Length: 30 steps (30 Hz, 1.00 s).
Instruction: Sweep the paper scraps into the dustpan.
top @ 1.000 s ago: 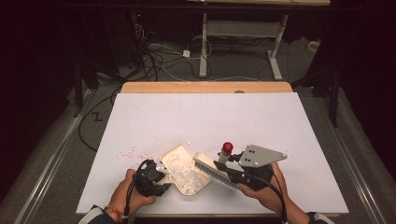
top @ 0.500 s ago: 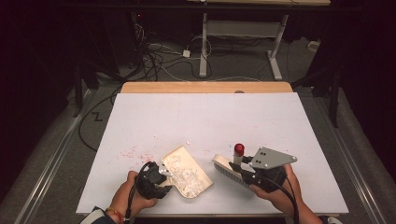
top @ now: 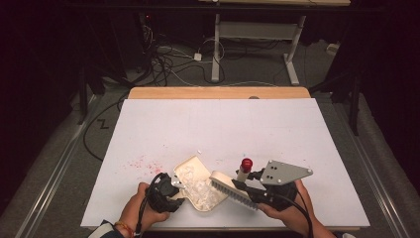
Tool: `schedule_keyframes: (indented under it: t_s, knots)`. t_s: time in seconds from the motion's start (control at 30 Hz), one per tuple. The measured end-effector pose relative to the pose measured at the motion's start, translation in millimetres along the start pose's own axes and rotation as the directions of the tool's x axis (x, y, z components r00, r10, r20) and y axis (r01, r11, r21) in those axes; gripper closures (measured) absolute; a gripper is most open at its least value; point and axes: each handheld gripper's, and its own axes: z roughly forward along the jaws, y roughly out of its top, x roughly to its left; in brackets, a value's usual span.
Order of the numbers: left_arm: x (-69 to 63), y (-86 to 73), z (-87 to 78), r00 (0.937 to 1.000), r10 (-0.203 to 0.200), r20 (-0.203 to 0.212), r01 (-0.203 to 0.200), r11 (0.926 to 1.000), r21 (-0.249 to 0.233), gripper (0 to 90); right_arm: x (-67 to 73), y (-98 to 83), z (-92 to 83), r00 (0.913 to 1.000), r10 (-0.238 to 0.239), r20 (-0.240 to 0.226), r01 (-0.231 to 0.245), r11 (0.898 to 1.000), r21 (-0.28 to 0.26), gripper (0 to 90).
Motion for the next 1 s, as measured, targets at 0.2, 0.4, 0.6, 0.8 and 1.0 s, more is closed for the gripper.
schedule_keyframes:
  t_s: [0.2,0.4,0.6,0.8,1.0]
  knots:
    - [3.5,-0.8,0.1,0.9998,-0.013,0.013,0.013,0.9999,-0.004,62.9,-11.3,1.9,-10.4,0.9993,0.021,0.032,-0.02,0.999,-0.04,70.9]
    - [13.5,-3.3,-0.5,0.9986,-0.042,0.033,0.042,0.999,-0.013,62.9,-25.0,0.6,3.7,0.9972,0.018,0.072,-0.015,0.999,-0.037,70.9]
    - [27.6,-8.6,-2.5,0.9965,-0.076,0.035,0.076,0.997,-0.015,62.9,-43.4,9.2,33.6,0.9912,-0.008,0.132,0.013,0.999,-0.04,70.9]
    - [42.9,-12.4,-3.5,0.9934,-0.11,0.034,0.111,0.9936,-0.024,62.9,-60.7,25.0,70.1,0.9784,-0.047,0.201,0.057,0.997,-0.043,71.0]
    - [50.1,-14.0,-4.4,0.9912,-0.127,0.035,0.128,0.9914,-0.027,62.9,-72.8,32.5,107.5,0.9763,-0.017,0.216,0.027,0.999,-0.045,71.0]
